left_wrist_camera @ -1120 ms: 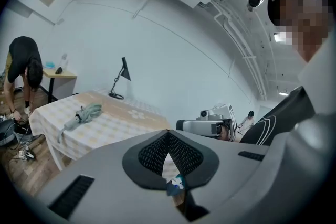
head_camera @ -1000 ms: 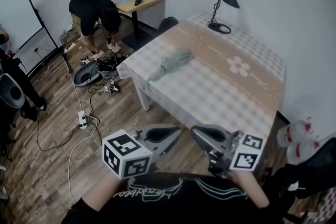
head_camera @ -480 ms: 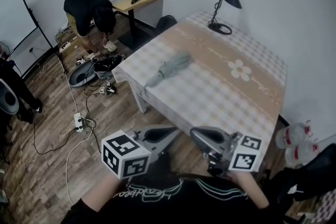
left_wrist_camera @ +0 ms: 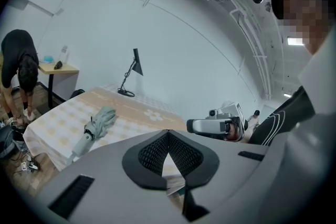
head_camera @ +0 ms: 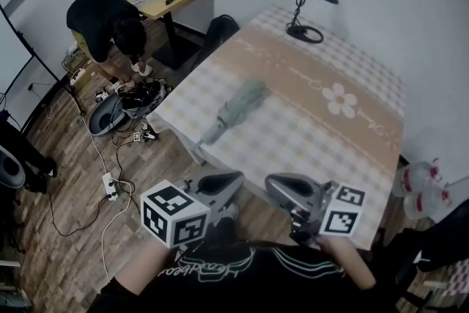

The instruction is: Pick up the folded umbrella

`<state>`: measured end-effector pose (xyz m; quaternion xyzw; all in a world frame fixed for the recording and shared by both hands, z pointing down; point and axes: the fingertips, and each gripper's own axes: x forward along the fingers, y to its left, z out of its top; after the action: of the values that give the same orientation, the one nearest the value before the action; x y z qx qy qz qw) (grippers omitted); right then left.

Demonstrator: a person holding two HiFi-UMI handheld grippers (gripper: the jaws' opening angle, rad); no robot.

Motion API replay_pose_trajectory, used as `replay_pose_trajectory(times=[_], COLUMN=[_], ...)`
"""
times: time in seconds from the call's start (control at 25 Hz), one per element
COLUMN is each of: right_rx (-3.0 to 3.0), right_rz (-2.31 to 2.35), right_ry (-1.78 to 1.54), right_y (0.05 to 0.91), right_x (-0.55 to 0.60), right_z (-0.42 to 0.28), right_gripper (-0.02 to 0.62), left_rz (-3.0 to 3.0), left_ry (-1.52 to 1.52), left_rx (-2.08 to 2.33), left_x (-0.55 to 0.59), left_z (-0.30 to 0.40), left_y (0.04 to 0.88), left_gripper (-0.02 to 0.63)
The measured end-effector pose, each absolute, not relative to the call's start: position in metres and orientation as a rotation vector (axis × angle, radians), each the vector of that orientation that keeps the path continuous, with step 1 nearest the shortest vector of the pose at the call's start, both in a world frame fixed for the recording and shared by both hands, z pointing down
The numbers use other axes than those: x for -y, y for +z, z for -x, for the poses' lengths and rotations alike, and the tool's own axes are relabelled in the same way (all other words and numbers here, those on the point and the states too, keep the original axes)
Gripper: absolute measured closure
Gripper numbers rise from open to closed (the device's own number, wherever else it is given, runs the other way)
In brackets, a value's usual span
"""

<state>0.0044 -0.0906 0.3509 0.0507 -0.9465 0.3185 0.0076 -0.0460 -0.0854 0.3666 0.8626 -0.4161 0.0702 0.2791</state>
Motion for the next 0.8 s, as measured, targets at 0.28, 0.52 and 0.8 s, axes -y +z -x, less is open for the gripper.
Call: replay_pose_trajectory(times=[0.28, 0.52, 0.8], right_rx=[2.937, 2.911, 2.879], right_rz=[-0.272, -0.365, -0.483], right_ry=[1.066, 1.109, 1.163], right_y=[0.361, 0.372, 0.391], right_x=[0.145, 0.183, 0.224], right_z=[0.016, 0.029, 0.033], right_gripper=[0.584, 0.584, 0.584], left_rz=[-2.298, -2.290, -2.284], left_ry=[0.296, 0.363, 0.447], left_rx=[1.121, 1.096, 1.097], left_x=[0.145, 0.193, 0.242], left_z=[0.081, 0.104, 0.124], left_y=[0.390, 0.412, 0.440], left_gripper=[0.607, 0.607, 0.593])
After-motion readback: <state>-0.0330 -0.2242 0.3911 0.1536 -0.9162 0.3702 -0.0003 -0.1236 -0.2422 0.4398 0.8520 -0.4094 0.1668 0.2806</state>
